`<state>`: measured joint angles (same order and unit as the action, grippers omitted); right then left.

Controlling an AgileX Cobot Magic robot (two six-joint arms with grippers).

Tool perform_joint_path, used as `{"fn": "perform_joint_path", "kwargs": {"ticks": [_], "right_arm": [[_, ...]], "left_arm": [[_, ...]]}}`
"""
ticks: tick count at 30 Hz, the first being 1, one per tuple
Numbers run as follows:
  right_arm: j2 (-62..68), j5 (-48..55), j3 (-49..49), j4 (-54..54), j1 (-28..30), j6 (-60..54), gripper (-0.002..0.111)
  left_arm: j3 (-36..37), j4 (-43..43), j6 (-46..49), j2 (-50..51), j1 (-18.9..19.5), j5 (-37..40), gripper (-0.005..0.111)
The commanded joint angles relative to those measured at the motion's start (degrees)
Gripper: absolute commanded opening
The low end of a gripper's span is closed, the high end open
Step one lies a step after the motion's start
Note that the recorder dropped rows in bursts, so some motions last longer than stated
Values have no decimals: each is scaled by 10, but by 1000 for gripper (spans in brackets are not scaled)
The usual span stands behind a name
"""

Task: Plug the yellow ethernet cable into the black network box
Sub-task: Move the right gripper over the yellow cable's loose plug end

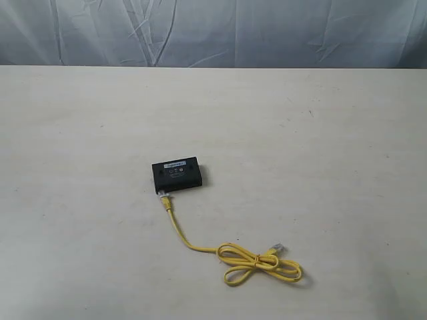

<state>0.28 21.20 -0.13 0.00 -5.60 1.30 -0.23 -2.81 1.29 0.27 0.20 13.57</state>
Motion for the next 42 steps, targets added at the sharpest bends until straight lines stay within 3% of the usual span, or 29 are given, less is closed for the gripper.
{"fn": "perform_joint_path", "kwargs": {"ticks": [1,4,11,18,20,25,27,29,34,39,42], "right_arm": [[-3,-7,1,0,-1,-1,0],[-3,-12,1,-6,-1,-1,0],[-3,-291,1,-17,-1,-2,0],[-3,-411,1,-17,-1,-13,0],[-3,-387,1,-12,-1,-31,0],[94,-86,-145,-48,-1,-37,0],[202,91,-239,-56,-1,-37,0],[278,168,-287,-54,-1,-37,0],[452,200,-328,58,-1,-48,0],[601,191,-328,283,-10,-224,-1],[667,171,-336,343,-58,-275,-1]], "left_arm": [[2,1,0,-3,3,-3,0],[2,1,0,-3,3,-3,0],[2,1,0,-3,3,-3,0],[2,1,1,-3,3,-3,0],[2,1,1,-3,3,-3,0],[2,1,1,-3,3,-3,0],[2,1,1,-3,3,-3,0],[2,1,2,-3,3,-3,0],[2,1,2,-3,3,-3,0],[2,1,2,-3,3,-3,0],[2,1,2,-3,3,-3,0]]}}
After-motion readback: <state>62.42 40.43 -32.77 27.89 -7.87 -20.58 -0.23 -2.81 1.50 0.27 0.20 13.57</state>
